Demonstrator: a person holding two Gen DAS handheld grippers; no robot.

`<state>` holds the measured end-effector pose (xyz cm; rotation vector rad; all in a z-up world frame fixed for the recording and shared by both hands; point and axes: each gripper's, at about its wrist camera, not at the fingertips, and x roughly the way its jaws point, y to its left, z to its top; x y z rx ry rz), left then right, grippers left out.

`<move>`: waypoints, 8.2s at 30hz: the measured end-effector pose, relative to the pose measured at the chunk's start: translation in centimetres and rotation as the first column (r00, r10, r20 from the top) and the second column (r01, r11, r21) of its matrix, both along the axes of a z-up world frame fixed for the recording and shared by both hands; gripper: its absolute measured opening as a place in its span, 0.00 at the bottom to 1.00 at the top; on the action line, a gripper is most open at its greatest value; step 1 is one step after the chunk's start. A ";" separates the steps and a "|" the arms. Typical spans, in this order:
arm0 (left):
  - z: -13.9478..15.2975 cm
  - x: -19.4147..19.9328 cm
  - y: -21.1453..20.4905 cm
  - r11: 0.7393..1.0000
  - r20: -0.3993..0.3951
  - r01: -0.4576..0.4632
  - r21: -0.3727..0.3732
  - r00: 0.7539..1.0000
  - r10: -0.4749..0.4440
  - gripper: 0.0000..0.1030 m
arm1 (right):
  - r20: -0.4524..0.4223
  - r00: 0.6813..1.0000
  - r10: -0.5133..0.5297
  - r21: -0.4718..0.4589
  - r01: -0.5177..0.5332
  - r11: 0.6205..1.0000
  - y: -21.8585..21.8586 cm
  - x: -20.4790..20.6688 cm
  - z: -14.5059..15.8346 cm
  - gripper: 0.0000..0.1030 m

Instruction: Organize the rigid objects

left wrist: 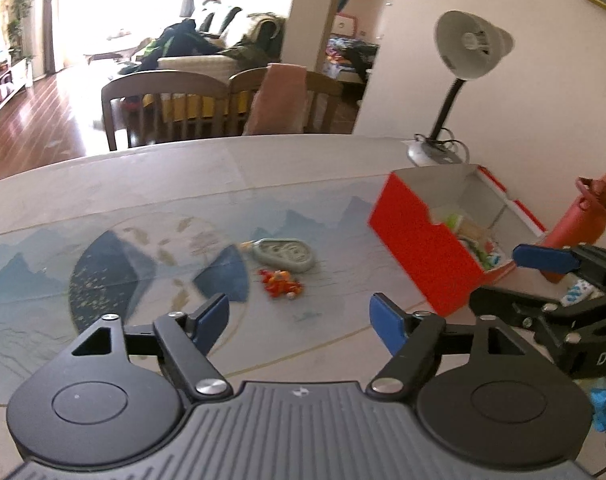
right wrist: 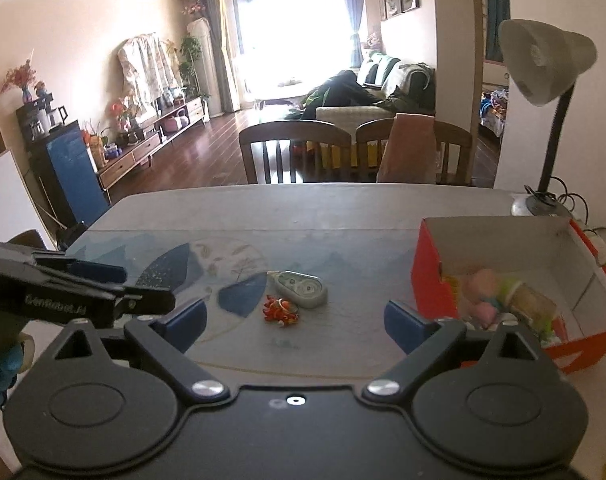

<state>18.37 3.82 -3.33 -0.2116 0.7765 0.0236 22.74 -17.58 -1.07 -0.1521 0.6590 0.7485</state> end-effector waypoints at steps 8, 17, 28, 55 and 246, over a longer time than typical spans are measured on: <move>-2.8 1.0 1.2 0.998 -0.009 -0.055 0.005 0.998 0.055 0.83 | -0.012 0.998 0.064 -0.081 -0.064 0.995 2.6 3.2 -1.8 0.93; -6.7 4.9 1.2 0.990 -0.031 -0.142 -0.006 0.989 0.141 1.00 | -0.084 0.987 0.134 -0.156 -0.146 0.977 5.5 8.8 -5.6 0.92; -12.2 8.6 0.8 0.981 -0.056 -0.192 -0.002 0.980 0.191 1.00 | -0.153 0.959 0.239 -0.227 -0.269 0.936 10.3 14.1 -9.4 0.90; -16.3 13.0 -1.8 0.977 -0.017 -0.205 0.058 0.978 0.206 0.96 | -0.175 0.948 0.266 -0.296 -0.308 0.904 15.8 16.8 -15.8 0.53; -4.5 22.9 -21.4 0.969 -0.147 0.247 0.000 0.958 -0.245 0.62 | -0.139 0.943 -0.303 -0.131 0.286 0.949 -16.0 16.0 -3.3 0.72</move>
